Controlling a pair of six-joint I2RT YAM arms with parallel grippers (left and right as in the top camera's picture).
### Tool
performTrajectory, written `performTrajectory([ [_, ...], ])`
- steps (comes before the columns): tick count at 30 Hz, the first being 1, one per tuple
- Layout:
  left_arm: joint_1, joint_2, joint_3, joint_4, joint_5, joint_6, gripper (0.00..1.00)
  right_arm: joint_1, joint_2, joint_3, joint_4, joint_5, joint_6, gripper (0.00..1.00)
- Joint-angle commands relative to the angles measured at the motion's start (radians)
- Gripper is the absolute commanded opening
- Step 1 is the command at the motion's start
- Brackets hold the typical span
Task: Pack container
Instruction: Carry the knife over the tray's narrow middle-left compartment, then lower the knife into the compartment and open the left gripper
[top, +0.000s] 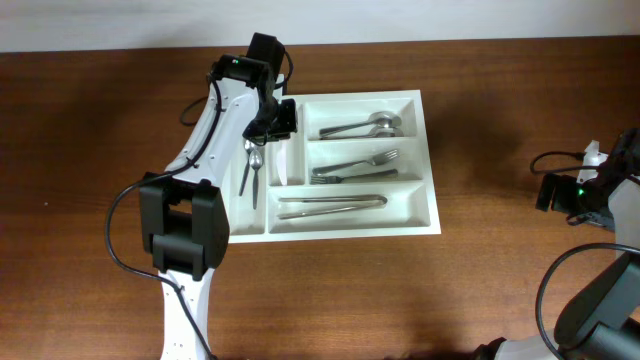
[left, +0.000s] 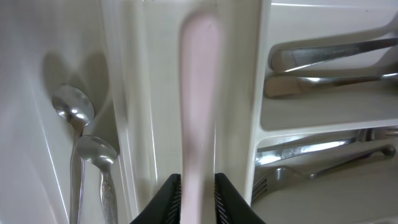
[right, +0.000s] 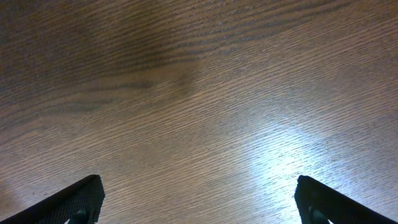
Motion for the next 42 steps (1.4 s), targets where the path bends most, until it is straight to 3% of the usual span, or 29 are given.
performTrajectory([
  [1, 0.004, -0.014, -0.019, 0.005, -0.011, -0.003, 0.21, 0.0, 0.005, 0.0, 0.002, -0.01, -0.003, 0.99],
  [7, 0.004, -0.015, -0.023, 0.009, -0.011, 0.001, 0.25, 0.0, 0.005, 0.0, 0.002, -0.009, -0.003, 0.99],
  [11, 0.009, -0.015, 0.002, 0.018, -0.01, 0.082, 0.39, 0.0, 0.005, 0.0, 0.002, -0.009, -0.003, 0.99],
  [15, 0.019, -0.027, 0.097, -0.034, -0.01, 0.148, 0.85, 0.0, 0.005, 0.0, 0.002, -0.01, -0.003, 0.99],
  [17, 0.026, -0.04, 0.161, -0.073, -0.01, 0.182, 1.0, 0.0, 0.005, 0.0, 0.002, -0.009, -0.003, 0.99],
  [24, 0.044, -0.163, 0.357, -0.22, -0.012, 0.252, 0.99, 0.0, 0.005, 0.0, 0.002, -0.009, -0.003, 0.99],
  [28, 0.044, -0.257, 0.357, -0.33, -0.092, 0.256, 0.99, 0.0, 0.005, 0.0, 0.002, -0.009, -0.003, 0.99],
  [35, 0.027, -0.39, 0.357, -0.498, -0.097, 0.183, 0.99, 0.0, 0.005, 0.0, 0.002, -0.01, -0.003, 0.99],
  [42, -0.071, -0.58, 0.338, -0.505, -0.154, 0.15, 0.99, 0.0, 0.005, 0.0, 0.002, -0.01, -0.003, 0.99],
])
